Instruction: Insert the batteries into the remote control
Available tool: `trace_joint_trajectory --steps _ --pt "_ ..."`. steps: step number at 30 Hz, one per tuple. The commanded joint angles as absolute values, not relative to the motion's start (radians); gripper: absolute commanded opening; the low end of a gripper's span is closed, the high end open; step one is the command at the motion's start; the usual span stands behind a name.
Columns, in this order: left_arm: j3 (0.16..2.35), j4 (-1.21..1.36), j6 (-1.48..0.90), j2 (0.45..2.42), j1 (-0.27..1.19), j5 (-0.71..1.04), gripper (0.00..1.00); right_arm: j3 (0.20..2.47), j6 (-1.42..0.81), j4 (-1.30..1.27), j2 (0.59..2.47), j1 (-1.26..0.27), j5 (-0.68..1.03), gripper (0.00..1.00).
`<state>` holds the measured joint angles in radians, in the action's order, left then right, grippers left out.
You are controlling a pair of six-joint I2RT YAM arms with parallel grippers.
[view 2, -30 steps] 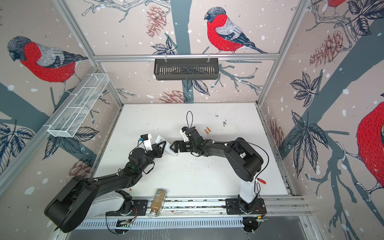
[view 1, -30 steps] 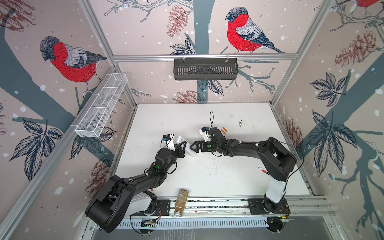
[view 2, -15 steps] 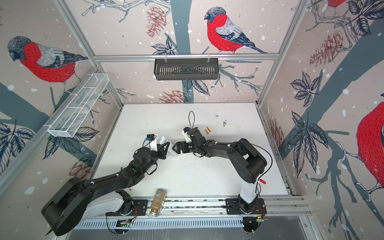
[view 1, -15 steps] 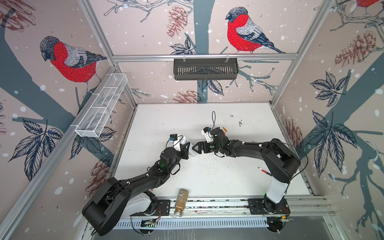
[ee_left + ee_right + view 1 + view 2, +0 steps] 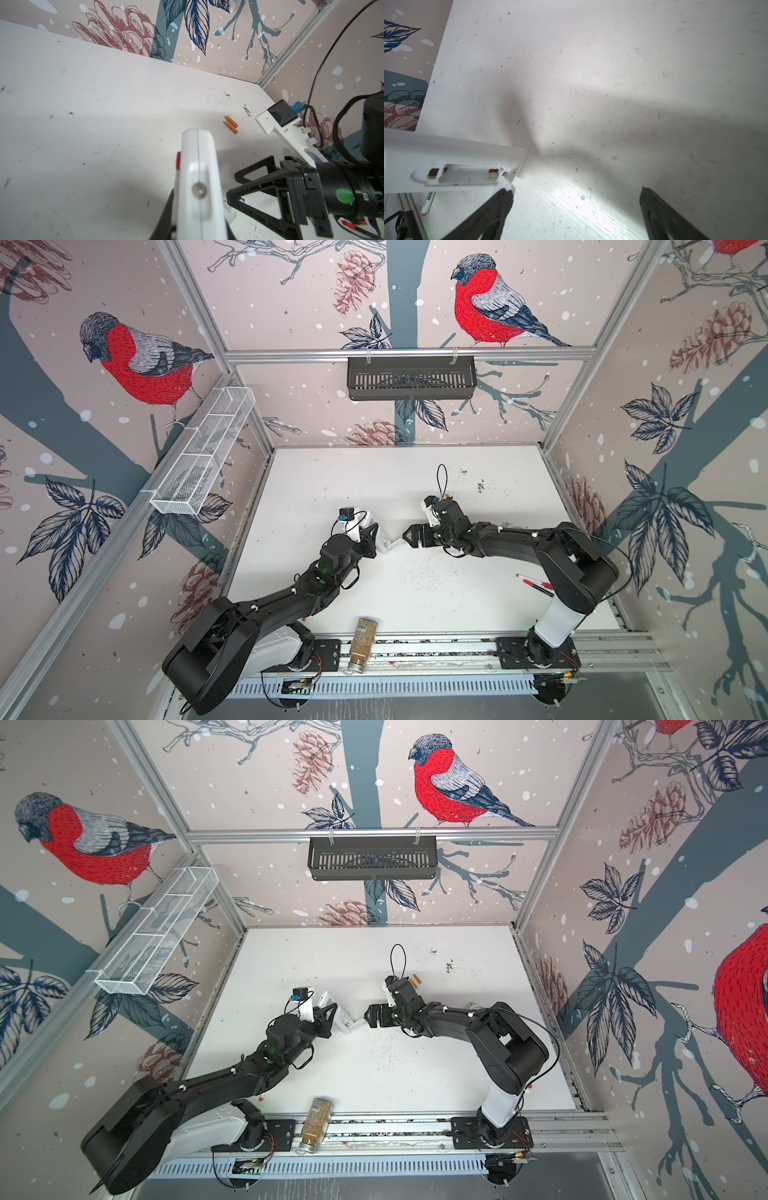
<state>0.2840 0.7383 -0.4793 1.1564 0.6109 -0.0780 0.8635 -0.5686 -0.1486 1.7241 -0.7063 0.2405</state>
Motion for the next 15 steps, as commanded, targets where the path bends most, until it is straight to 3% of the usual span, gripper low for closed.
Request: trace_joint_trajectory --steps 1,15 --pt "0.303 0.887 -0.487 1.155 0.611 -0.057 0.0 0.868 -0.538 -0.114 1.726 -0.712 0.25 0.99" --pt "0.337 0.722 -0.414 1.013 0.608 -0.082 0.0 0.884 -0.448 -0.032 1.669 -0.599 0.203 1.0"
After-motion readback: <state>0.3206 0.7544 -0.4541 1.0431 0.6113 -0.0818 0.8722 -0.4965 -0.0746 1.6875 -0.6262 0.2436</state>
